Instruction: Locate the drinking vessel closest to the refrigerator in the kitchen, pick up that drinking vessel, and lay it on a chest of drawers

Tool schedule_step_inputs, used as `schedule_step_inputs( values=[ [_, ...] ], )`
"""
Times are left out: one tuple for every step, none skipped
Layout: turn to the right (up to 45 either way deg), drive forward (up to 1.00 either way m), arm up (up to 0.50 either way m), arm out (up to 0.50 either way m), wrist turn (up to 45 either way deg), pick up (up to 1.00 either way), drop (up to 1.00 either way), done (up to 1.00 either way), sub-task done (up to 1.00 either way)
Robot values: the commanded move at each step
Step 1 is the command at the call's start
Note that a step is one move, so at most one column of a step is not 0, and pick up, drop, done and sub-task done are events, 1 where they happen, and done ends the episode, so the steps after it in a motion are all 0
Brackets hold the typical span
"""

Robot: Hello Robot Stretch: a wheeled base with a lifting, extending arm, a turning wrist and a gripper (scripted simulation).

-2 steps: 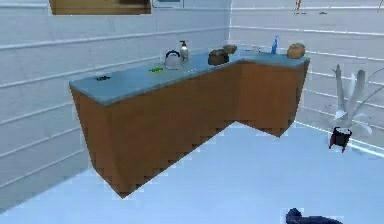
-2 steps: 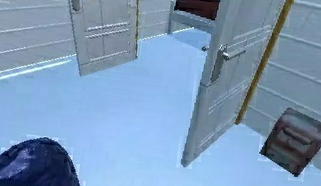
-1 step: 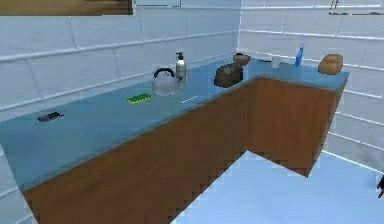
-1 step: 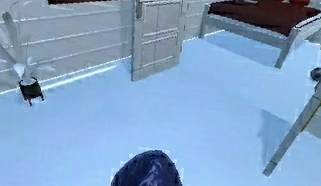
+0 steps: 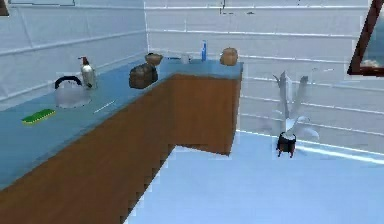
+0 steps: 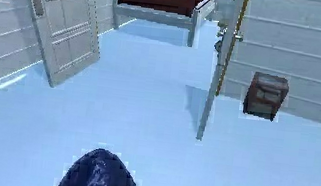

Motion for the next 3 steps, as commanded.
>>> schedule_step_inputs(
  values=[
    [0.0,1.00,0.00,0.00,0.0,0.00,0.00,0.00,0.00],
    [3.0,0.00,0.00,0.00,0.0,0.00,0.00,0.00,0.00],
    [0.0,0.40,0.00,0.00,0.0,0.00,0.00,0.00,0.00]
  ],
)
